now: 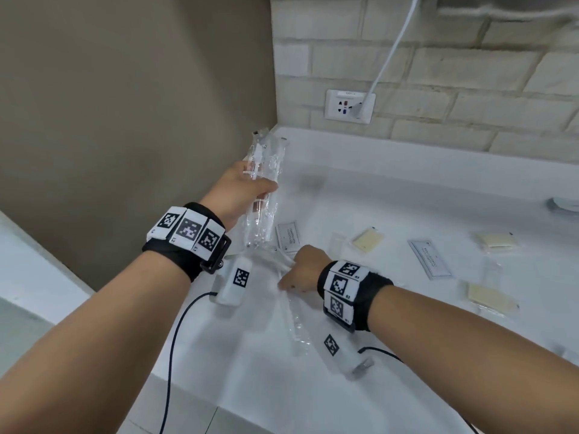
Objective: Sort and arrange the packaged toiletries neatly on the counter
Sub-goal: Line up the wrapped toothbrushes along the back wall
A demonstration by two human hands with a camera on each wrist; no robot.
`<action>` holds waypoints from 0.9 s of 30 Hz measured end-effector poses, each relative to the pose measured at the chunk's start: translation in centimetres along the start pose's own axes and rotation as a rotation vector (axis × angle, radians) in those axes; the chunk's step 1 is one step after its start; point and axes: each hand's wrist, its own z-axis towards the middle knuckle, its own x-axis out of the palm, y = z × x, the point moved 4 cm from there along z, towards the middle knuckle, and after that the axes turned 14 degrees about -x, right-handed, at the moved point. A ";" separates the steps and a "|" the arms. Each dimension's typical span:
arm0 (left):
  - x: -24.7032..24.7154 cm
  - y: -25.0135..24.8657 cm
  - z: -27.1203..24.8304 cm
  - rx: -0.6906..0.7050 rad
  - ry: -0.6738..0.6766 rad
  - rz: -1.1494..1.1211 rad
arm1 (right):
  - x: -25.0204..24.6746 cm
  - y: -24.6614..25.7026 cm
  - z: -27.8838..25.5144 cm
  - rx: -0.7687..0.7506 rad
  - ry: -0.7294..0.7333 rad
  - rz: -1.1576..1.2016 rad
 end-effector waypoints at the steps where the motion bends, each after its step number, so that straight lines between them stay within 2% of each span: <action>1: 0.1 0.2 0.0 -0.001 -0.001 0.001 | -0.3 -0.4 0.0 0.013 0.007 0.033; 6: 1.2 0.7 1.6 -0.077 0.028 -0.029 | -5.1 -2.8 -0.1 0.019 -0.065 0.190; 9: 2.6 0.5 3.3 -0.154 0.082 -0.075 | -9.2 -4.3 0.8 0.022 -0.181 0.301; 12: 4.0 -0.4 5.9 -0.173 0.099 -0.040 | -13.4 -5.6 2.9 0.061 -0.301 0.364; 16: 5.8 -1.8 10.5 -0.183 0.089 0.085 | -17.5 -7.2 7.4 0.162 -0.384 0.427; 22: 8.2 -2.2 16.9 -0.188 0.067 0.351 | -18.7 -8.7 14.0 0.330 -0.400 0.586; 27: 9.8 -1.3 20.5 -0.201 0.021 0.466 | -17.3 -9.9 17.4 0.366 -0.376 0.602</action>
